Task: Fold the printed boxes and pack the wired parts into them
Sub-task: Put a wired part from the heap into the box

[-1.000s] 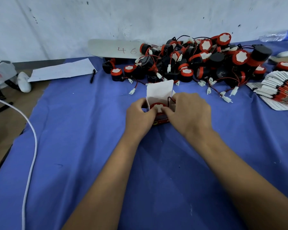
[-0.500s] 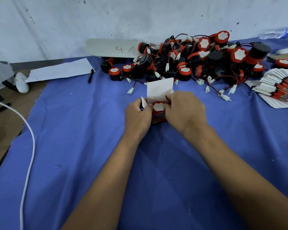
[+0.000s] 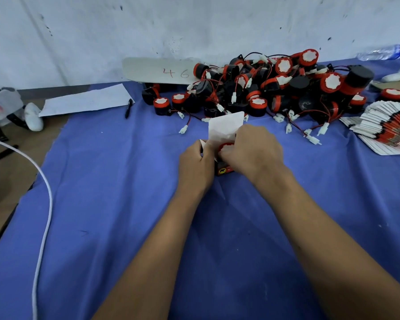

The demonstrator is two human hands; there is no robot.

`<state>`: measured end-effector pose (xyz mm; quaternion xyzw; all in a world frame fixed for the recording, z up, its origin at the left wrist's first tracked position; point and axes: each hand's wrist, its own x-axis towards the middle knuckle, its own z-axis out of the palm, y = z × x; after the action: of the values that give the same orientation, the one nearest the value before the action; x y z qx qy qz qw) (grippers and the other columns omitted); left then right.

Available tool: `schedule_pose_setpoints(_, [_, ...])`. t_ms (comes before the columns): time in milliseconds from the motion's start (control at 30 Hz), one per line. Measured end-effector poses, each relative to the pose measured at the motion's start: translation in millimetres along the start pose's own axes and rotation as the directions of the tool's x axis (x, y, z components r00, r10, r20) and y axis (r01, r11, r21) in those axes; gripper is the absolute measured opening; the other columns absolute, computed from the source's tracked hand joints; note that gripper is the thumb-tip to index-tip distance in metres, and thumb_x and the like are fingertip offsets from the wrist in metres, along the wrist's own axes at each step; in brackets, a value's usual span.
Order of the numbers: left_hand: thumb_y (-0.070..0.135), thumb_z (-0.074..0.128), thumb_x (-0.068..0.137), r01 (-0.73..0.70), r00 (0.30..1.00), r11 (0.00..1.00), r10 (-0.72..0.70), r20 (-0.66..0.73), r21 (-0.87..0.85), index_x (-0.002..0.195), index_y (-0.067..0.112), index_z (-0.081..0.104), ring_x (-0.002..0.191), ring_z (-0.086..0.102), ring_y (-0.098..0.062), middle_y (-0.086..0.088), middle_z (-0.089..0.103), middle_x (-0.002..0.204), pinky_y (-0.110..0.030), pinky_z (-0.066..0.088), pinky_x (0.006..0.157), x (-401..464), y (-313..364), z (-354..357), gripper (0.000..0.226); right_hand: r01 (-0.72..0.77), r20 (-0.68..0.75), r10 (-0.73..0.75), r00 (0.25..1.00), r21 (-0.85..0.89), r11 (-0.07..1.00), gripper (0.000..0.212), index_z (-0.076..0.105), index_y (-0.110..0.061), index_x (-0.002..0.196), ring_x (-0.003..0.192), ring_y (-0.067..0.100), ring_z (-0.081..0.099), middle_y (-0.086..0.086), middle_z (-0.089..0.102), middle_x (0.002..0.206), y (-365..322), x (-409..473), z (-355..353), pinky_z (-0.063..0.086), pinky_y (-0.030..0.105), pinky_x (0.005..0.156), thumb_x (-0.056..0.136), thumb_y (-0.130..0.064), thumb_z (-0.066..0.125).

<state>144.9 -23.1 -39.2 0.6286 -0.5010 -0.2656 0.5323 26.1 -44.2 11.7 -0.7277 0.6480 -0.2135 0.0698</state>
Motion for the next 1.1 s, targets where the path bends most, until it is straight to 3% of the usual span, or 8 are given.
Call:
schedule_pose_setpoints(100, [0.034,0.062,0.098,-0.006,1.0,1.0,0.006,-0.002,0.007,0.066,0.018,0.051,0.059,0.048,-0.01,0.008,0.056,0.061,-0.028,0.037,0.057,1.4,-1.8,3.6,0.037,0.008,0.033,-0.008,0.999,-0.017,1.0,0.023,0.046,-0.016,0.07,0.07,0.026,0.055,0.003,0.055,0.075,-2.2,0.0,-2.0,0.031,0.026,0.049,0.083,-0.026,0.062])
schedule_pose_setpoints(333, [0.022,0.065,0.094,-0.039,0.998,0.996,0.043,-0.049,0.078,0.075,0.032,0.051,0.068,0.052,-0.006,0.014,0.06,0.074,-0.031,0.041,0.064,-2.5,-3.3,11.8,0.026,0.085,0.166,-0.074,0.983,-0.06,0.995,0.033,0.038,-0.017,0.067,0.057,0.018,0.042,0.002,0.046,0.068,-2.7,4.7,-11.8,0.025,0.026,0.047,0.093,-0.023,0.058])
schedule_pose_setpoints(500, [0.023,0.075,0.087,0.056,0.996,0.998,-0.057,-0.072,-0.018,0.091,0.015,0.07,0.089,0.069,-0.017,0.003,0.074,0.089,-0.047,0.059,0.081,-0.9,-0.5,11.3,0.01,0.104,0.197,-0.081,0.977,-0.106,0.989,0.032,0.037,-0.014,0.065,0.066,0.027,0.046,0.003,0.04,0.066,-4.7,8.6,-17.3,0.028,0.028,0.049,0.094,-0.015,0.05])
schedule_pose_setpoints(600, [0.03,0.079,0.084,0.099,0.992,0.995,-0.1,-0.072,-0.013,0.088,0.016,0.069,0.087,0.071,-0.017,0.004,0.074,0.087,-0.048,0.059,0.08,0.1,2.6,13.9,0.018,0.117,0.037,-0.114,0.993,-0.124,0.985,0.023,0.04,-0.009,0.074,0.075,0.027,0.043,0.002,0.035,0.067,-0.9,10.7,-19.4,0.033,0.035,0.06,0.096,-0.012,0.046])
schedule_pose_setpoints(733, [0.04,0.084,0.078,0.161,0.984,0.987,-0.16,-0.074,0.013,0.085,0.019,0.069,0.081,0.072,-0.016,0.004,0.074,0.081,-0.048,0.06,0.078,2.8,7.7,19.2,0.027,0.134,-0.048,-0.141,0.989,-0.129,0.982,0.004,0.055,-0.009,0.088,0.072,0.028,0.044,0.013,0.056,0.087,3.7,11.2,-17.4,0.022,0.028,0.047,0.089,-0.005,0.057])
schedule_pose_setpoints(867, [0.044,0.083,0.078,0.168,0.984,0.984,-0.163,-0.078,0.063,0.082,0.016,0.066,0.079,0.07,-0.02,0.002,0.072,0.078,-0.047,0.06,0.075,3.6,12.8,23.5,0.033,0.142,-0.122,-0.16,0.979,-0.149,0.979,0.015,0.069,-0.005,0.1,0.085,0.033,0.056,0.018,0.068,0.099,7.8,13.5,-19.6,0.038,0.034,0.063,0.088,-0.004,0.059])
schedule_pose_setpoints(967, [0.043,0.082,0.08,0.146,0.987,0.985,-0.139,-0.078,0.091,0.076,0.018,0.06,0.071,0.064,-0.018,0.004,0.067,0.073,-0.042,0.057,0.068,3.1,13.4,26.1,0.034,0.197,-0.061,-0.213,0.975,-0.197,0.96,0.023,0.071,-0.007,0.106,0.089,0.035,0.063,0.016,0.069,0.103,3.9,14.4,-23.8,0.045,0.036,0.065,0.087,-0.001,0.059])
schedule_pose_setpoints(1100, [0.033,0.08,0.082,0.131,0.99,0.989,-0.128,-0.054,0.071,0.078,0.012,0.06,0.069,0.059,-0.019,0.0,0.065,0.073,-0.046,0.055,0.067,3.7,13.8,25.0,0.029,0.273,0.069,-0.265,0.962,-0.271,0.923,0.016,0.069,-0.006,0.107,0.082,0.03,0.052,0.012,0.059,0.097,-3.3,14.0,-26.9,0.039,0.035,0.065,0.093,-0.006,0.061])
